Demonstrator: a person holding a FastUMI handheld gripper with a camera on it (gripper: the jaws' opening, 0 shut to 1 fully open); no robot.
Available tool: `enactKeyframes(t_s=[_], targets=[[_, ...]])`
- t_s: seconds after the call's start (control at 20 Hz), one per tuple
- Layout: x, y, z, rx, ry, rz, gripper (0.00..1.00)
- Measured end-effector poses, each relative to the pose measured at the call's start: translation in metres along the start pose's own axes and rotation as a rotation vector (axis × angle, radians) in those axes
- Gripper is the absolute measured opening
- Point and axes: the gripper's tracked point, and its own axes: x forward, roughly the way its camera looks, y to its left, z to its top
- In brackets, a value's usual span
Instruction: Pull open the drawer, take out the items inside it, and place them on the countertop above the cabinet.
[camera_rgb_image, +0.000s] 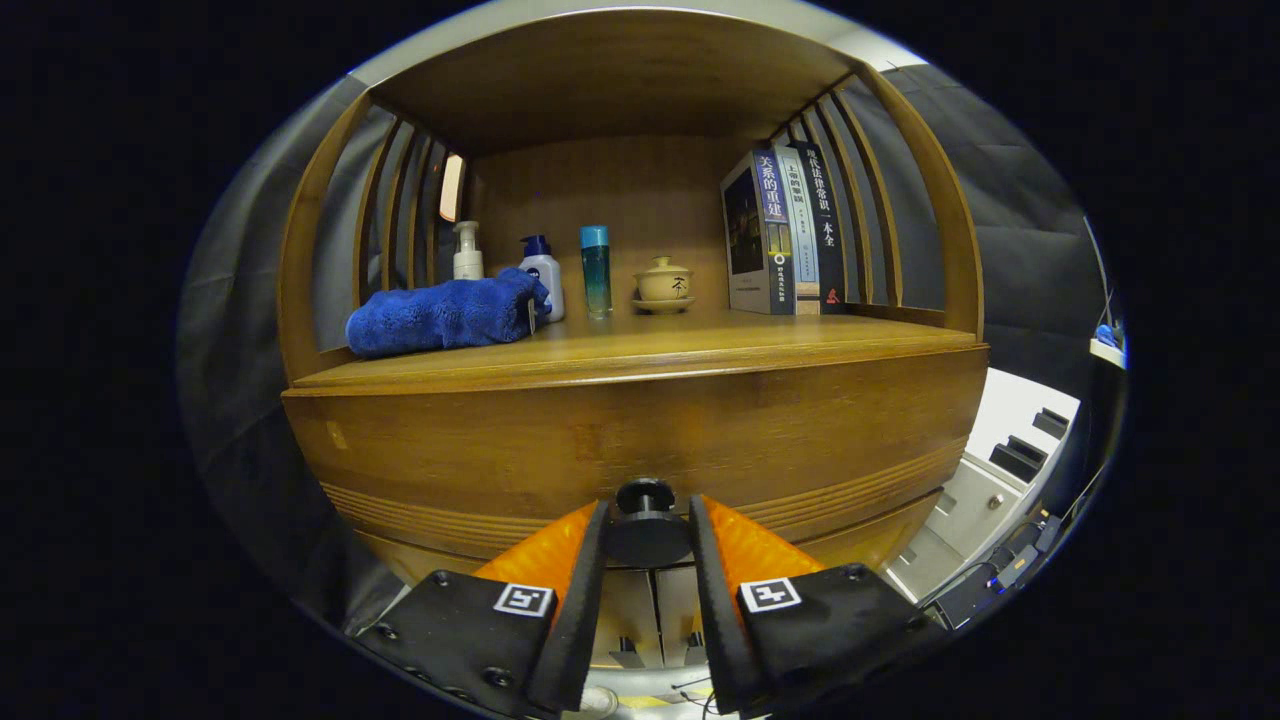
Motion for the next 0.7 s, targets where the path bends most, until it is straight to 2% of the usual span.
enactKeyframes(t_s=[0.05, 0.15, 0.35, 0.5, 0.7], targets=[[-0.0004, -0.0001, -0.0014, 0.015, 0.015, 0.004, 0.53], [-0.0009, 0.0001, -0.0014, 0.036, 0.021, 0.01, 0.51], [0.0, -0.0023, -0.002, -0.018, 0.01, -0.003, 0.47], [-0.0008, -0.0013, -0.0039, 0.0, 0.021, -0.001, 0.43], [-0.0058, -0.001, -0.0041, 0.001, 0.003, -0.04, 0.4]])
